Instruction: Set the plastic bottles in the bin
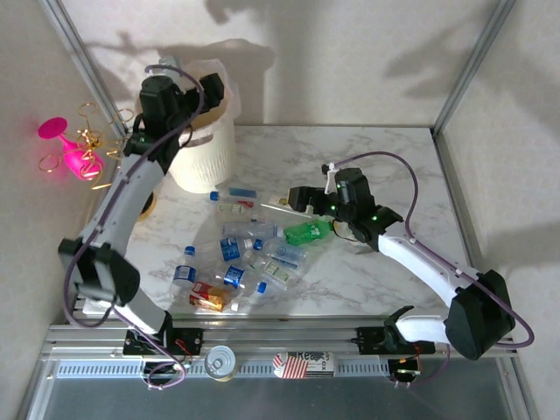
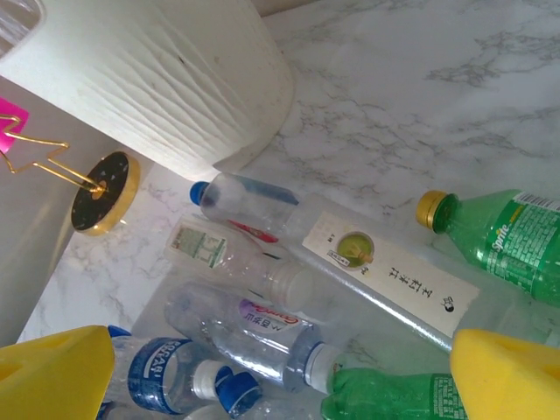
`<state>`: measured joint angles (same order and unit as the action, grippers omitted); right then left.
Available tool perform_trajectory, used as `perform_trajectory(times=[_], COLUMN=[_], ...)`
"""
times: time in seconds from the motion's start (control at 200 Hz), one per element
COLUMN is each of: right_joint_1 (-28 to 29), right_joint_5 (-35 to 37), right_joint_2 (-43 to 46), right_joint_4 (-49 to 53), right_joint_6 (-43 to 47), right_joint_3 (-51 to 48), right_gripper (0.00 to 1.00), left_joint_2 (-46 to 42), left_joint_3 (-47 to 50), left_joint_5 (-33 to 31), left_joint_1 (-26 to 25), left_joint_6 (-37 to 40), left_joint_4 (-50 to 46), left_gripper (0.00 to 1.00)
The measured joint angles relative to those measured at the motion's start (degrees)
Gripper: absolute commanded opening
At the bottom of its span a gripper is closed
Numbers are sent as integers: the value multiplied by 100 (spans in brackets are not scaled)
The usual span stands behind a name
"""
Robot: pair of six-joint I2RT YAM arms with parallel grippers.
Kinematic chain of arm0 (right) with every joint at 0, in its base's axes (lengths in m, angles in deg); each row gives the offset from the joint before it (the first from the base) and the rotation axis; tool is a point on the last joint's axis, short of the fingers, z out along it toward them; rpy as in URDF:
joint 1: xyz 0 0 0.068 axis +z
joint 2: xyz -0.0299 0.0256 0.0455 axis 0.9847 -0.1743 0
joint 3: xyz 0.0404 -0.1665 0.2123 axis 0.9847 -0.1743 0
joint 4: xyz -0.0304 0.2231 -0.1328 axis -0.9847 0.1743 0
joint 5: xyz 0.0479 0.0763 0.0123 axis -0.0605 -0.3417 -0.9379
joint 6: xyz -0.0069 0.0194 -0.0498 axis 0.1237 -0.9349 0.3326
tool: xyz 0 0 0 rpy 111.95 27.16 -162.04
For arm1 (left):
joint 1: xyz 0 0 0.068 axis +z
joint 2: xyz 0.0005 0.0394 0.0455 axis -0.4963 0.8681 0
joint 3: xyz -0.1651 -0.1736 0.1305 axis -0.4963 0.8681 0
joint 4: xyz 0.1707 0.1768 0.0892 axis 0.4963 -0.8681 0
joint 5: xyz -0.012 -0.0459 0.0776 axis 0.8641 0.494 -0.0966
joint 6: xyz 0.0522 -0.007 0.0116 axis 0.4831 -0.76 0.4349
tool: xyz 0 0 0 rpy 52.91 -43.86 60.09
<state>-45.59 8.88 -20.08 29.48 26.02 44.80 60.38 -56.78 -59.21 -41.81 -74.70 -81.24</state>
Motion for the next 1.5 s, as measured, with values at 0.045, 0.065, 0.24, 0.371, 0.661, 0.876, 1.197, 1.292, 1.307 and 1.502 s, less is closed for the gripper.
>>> perform_trajectory(times=[0.045, 0.065, 0.24, 0.371, 0.661, 0.876, 1.197, 1.292, 1.307, 1.502], right_joint_1=[0, 0, 24, 116, 151, 151, 4, -61, -70, -101], right_joint_5=[-4, -9, -142, -59, 627, 782, 662, 553, 533, 328], right_joint_2=[-70, -114, -573, -796, -868, -870, -1051, -1257, -1303, -1727], right_joint_4=[11, 33, 374, 667, 752, 623, -2, -284, -323, -699], right_joint_6=[42, 72, 232, 85, -1093, -2033, -3095, -3294, -3324, -3560], right_joint_3=[0, 2, 101, 109, -223, -667, -949, -1003, -1010, -1016], right_gripper=[99, 99, 99, 99, 99, 97, 88, 87, 87, 85], left_joint_2=[-319, -435, -1386, -1834, -2465, -2590, -2675, -2708, -2715, -2820], left_joint_3=[308, 433, 1862, 3047, 5106, 5742, 6358, 6358, 6358, 6380], left_joint_5=[0, 2, 7, 2, -133, -518, -1088, -1191, -1213, -1366], left_joint_1=[-168, -232, -798, -1161, -1950, -2354, -2391, -2393, -2393, -2391], left_joint_6=[-7, -17, -201, -474, -1167, -1384, -1781, -1781, -1781, -1779], left_joint_4=[195, 282, 1115, 1615, 2557, 2822, 3252, 3320, 3340, 3357], left_gripper=[100, 100, 100, 100, 100, 100, 99, 99, 100, 100])
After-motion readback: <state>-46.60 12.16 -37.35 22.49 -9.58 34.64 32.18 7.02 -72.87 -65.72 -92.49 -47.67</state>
